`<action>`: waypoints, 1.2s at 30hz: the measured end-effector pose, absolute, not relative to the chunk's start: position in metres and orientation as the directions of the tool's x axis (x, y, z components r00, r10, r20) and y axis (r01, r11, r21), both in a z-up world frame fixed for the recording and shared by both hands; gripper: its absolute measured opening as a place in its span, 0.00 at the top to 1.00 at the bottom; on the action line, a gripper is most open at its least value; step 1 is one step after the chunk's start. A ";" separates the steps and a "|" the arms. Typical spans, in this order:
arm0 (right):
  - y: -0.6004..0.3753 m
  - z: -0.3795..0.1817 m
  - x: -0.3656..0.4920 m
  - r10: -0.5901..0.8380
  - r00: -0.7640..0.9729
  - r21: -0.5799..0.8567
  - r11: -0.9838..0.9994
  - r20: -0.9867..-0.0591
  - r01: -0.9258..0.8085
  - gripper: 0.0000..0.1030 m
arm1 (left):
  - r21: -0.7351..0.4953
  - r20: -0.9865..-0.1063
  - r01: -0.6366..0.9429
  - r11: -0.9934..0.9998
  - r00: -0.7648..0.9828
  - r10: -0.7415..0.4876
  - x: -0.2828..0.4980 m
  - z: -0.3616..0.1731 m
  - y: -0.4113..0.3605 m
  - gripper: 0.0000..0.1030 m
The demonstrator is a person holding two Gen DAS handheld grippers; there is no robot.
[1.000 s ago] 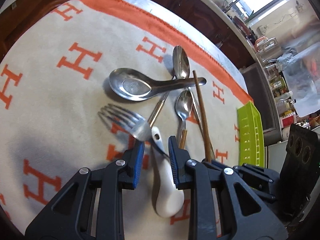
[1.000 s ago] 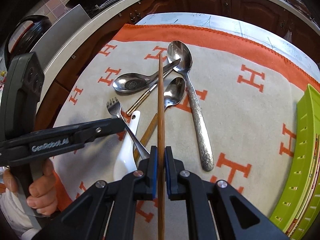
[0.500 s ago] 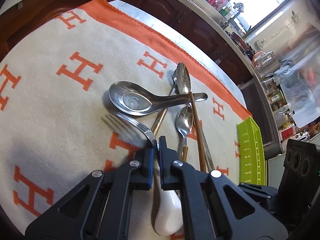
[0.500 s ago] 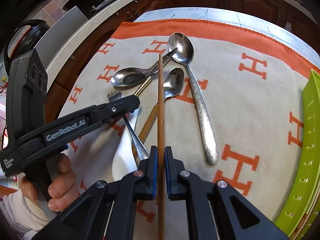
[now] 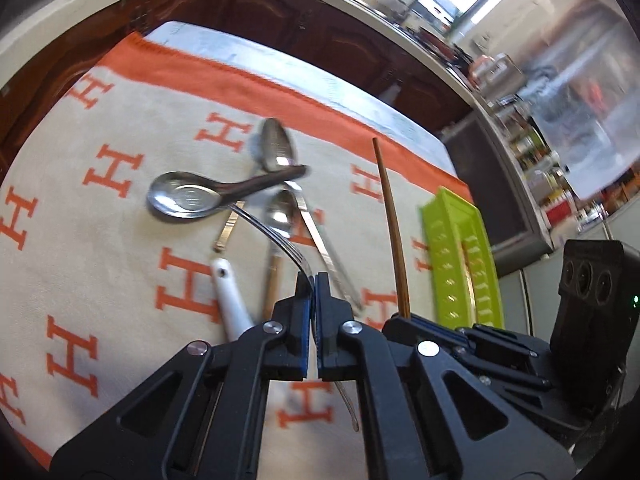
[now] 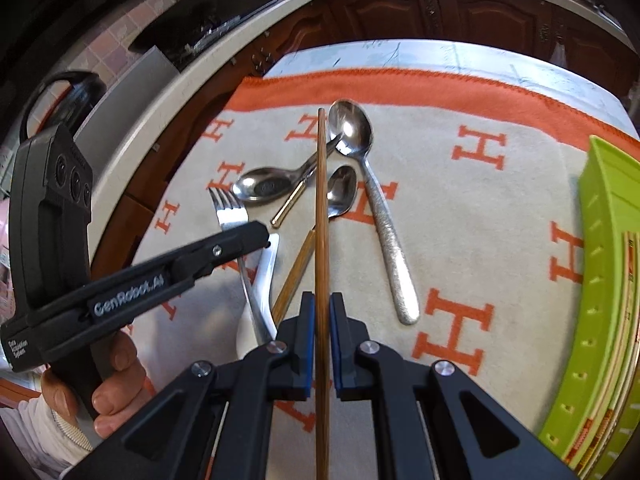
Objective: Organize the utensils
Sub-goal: 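Carry the fork and chopstick into the green tray and open both tools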
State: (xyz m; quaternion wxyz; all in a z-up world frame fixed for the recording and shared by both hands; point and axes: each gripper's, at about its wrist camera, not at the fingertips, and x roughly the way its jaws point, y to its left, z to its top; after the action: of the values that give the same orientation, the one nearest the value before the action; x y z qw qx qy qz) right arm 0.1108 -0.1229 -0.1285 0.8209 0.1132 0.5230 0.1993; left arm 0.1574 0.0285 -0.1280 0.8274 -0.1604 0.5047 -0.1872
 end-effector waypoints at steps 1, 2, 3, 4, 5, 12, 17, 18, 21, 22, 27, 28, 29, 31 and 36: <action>-0.127 -0.124 0.108 0.449 0.385 0.402 0.893 -0.806 -0.202 0.94 | -0.453 -0.776 0.160 0.877 0.413 -0.477 0.154 -0.123 0.024 1.00; -0.131 -0.121 0.105 0.452 0.394 0.407 0.892 -0.800 -0.197 0.94 | -0.453 -0.777 0.179 0.874 0.401 -0.485 0.152 -0.118 0.016 1.00; -0.136 -0.116 0.100 0.455 0.405 0.415 0.890 -0.793 -0.188 0.94 | -0.449 -0.780 0.198 0.871 0.389 -0.490 0.149 -0.112 0.008 1.00; -0.142 -0.112 0.096 0.455 0.415 0.422 0.889 -0.787 -0.175 0.94 | -0.445 -0.783 0.213 0.870 0.380 -0.493 0.145 -0.106 0.000 1.00; -0.148 -0.108 0.092 0.456 0.423 0.429 0.889 -0.783 -0.163 0.94 | -0.440 -0.786 0.232 0.868 0.368 -0.497 0.143 -0.101 -0.009 1.00; -0.203 -0.085 0.062 0.425 0.487 0.457 0.888 -0.763 -0.059 0.94 | -0.404 -0.807 0.369 0.837 0.288 -0.516 0.121 -0.077 -0.090 1.00; -0.246 -0.075 0.045 0.378 0.531 0.449 0.893 -0.758 0.006 0.94 | -0.359 -0.839 0.433 0.827 0.238 -0.489 0.115 -0.073 -0.154 1.00; -0.257 -0.075 0.043 0.371 0.536 0.451 0.893 -0.758 0.020 0.94 | -0.348 -0.847 0.444 0.826 0.229 -0.480 0.115 -0.074 -0.167 1.00; -0.281 -0.079 0.037 0.334 0.553 0.442 0.895 -0.763 0.069 0.94 | -0.321 -0.864 0.470 0.822 0.209 -0.457 0.117 -0.079 -0.198 1.00; -0.289 -0.082 0.035 0.327 0.555 0.444 0.892 -0.765 0.086 0.94 | -0.311 -0.870 0.478 0.822 0.206 -0.449 0.119 -0.081 -0.204 1.00; -0.320 -0.095 0.031 0.275 0.566 0.425 0.892 -0.777 0.151 0.94 | -0.261 -0.896 0.504 0.823 0.190 -0.401 0.123 -0.096 -0.236 1.00; -0.323 -0.097 0.031 0.271 0.566 0.425 0.892 -0.778 0.157 0.94 | -0.253 -0.899 0.510 0.822 0.189 -0.394 0.126 -0.100 -0.237 1.00; -0.327 -0.099 0.032 0.267 0.566 0.423 0.891 -0.780 0.164 0.94 | -0.244 -0.903 0.515 0.821 0.188 -0.386 0.128 -0.103 -0.241 1.00; -0.332 -0.102 0.034 0.248 0.567 0.409 0.896 -0.786 0.174 0.94 | -0.230 -0.910 0.520 0.822 0.184 -0.371 0.130 -0.109 -0.246 1.00; -0.336 -0.109 0.042 0.207 0.563 0.366 0.912 -0.800 0.184 0.93 | -0.203 -0.923 0.516 0.832 0.182 -0.338 0.131 -0.115 -0.249 0.99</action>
State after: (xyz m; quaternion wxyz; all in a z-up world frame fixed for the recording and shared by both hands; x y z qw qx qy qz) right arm 0.0422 -0.3361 -0.1087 0.8589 0.2095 0.4673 0.0068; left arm 0.1308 -0.2493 -0.1147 0.7650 0.0774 0.5752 -0.2792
